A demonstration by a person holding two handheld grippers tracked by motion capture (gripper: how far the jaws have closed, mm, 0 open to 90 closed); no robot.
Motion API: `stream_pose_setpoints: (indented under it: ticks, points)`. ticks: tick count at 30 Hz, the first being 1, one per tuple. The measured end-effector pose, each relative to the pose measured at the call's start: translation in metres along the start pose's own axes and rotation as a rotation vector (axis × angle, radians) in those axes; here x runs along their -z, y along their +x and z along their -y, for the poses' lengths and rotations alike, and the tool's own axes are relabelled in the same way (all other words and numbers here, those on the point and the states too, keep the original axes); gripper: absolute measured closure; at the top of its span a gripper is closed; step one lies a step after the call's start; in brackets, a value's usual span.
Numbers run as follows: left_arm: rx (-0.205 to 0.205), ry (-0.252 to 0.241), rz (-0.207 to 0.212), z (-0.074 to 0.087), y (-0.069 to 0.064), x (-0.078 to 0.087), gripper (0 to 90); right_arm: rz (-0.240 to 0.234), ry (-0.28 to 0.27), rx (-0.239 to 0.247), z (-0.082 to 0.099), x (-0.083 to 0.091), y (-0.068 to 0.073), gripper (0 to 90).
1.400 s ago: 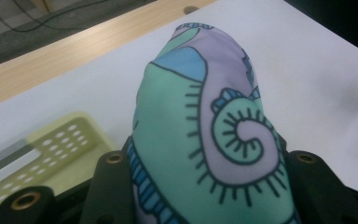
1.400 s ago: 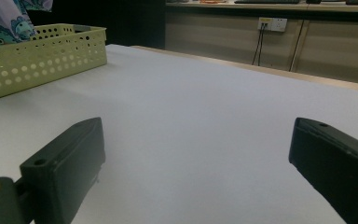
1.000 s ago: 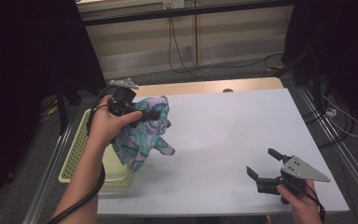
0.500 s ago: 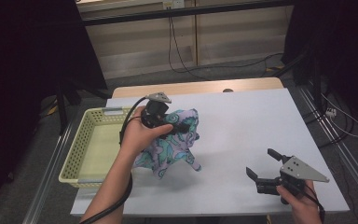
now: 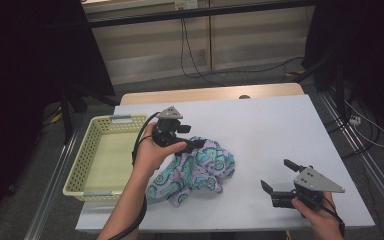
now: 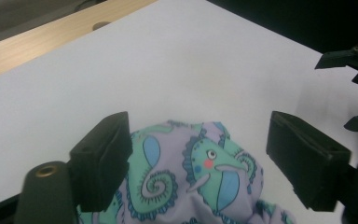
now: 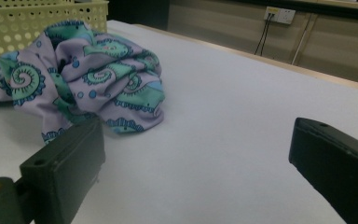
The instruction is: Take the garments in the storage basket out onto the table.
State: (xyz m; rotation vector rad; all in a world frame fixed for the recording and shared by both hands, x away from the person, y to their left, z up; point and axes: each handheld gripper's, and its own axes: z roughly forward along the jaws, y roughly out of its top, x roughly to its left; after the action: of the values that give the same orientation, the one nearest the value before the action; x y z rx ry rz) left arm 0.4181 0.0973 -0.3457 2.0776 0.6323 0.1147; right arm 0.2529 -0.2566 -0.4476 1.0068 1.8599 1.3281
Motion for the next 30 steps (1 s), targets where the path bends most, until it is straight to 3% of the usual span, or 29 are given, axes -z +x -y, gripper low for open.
stream_pose_setpoints:
  ticks: [8,14,23,27,30]
  points:
    - [0.025,0.022,-0.050,0.024,0.006,0.001,14.1,-0.018,0.053,0.014,-0.003,-0.015,0.005,3.0]
    - [0.052,0.048,-0.047,0.038,0.007,-0.008,9.8,-0.027,0.078,0.013,-0.003,-0.024,0.006,3.1]
    - [0.042,0.060,-0.024,0.046,-0.002,-0.023,4.6,-0.037,0.099,0.019,-0.001,-0.028,0.006,3.0]
    - [0.017,0.066,-0.028,0.048,-0.006,-0.033,6.8,-0.043,0.103,0.022,-0.001,-0.028,0.007,3.0]
    - [0.005,0.086,-0.031,0.050,-0.006,-0.038,20.4,-0.048,0.103,0.028,-0.001,-0.029,0.008,3.0]
